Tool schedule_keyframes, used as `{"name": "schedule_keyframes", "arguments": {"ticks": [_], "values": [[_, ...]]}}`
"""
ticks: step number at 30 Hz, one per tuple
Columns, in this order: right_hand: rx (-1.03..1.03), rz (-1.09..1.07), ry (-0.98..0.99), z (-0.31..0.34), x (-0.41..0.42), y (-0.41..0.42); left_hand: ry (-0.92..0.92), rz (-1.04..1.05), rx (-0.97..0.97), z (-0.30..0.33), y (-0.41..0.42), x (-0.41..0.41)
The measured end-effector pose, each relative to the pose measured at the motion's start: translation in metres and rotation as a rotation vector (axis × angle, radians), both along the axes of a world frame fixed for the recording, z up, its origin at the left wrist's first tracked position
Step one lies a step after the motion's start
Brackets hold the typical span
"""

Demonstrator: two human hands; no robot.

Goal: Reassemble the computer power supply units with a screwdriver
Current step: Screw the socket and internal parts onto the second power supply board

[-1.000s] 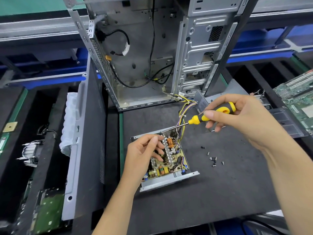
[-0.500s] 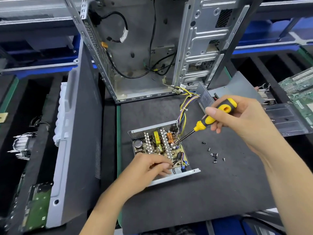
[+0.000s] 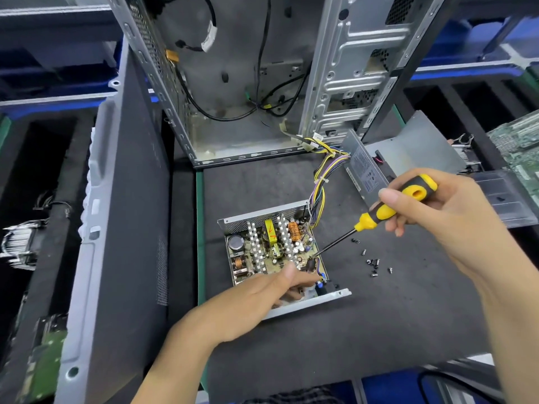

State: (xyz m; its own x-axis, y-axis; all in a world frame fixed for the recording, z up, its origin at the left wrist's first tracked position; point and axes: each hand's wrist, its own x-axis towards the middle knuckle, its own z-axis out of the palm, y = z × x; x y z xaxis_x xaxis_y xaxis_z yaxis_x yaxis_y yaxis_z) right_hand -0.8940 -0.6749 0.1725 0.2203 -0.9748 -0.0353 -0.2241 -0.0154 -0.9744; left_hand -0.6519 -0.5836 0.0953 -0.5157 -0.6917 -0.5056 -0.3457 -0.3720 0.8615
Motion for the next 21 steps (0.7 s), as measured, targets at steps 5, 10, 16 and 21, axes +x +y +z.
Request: {"name": "schedule_keyframes", "arguments": {"ticks": [5, 10, 16, 21], "values": [[0.003, 0.017, 0.0, -0.004, -0.001, 0.001, 0.026, -0.029, 0.16, -0.004, 0.0, 0.002], [0.018, 0.019, -0.002, -0.009, -0.002, 0.0, 0.035, -0.045, 0.283, -0.009, -0.001, 0.007], [0.086, 0.165, 0.074, -0.011, 0.003, 0.001, -0.144, 0.001, 0.266, -0.004, -0.002, 0.01], [0.119, 0.269, 0.119, -0.012, 0.015, 0.005, -0.124, 0.052, 0.25, -0.002, 0.002, 0.006]]}}
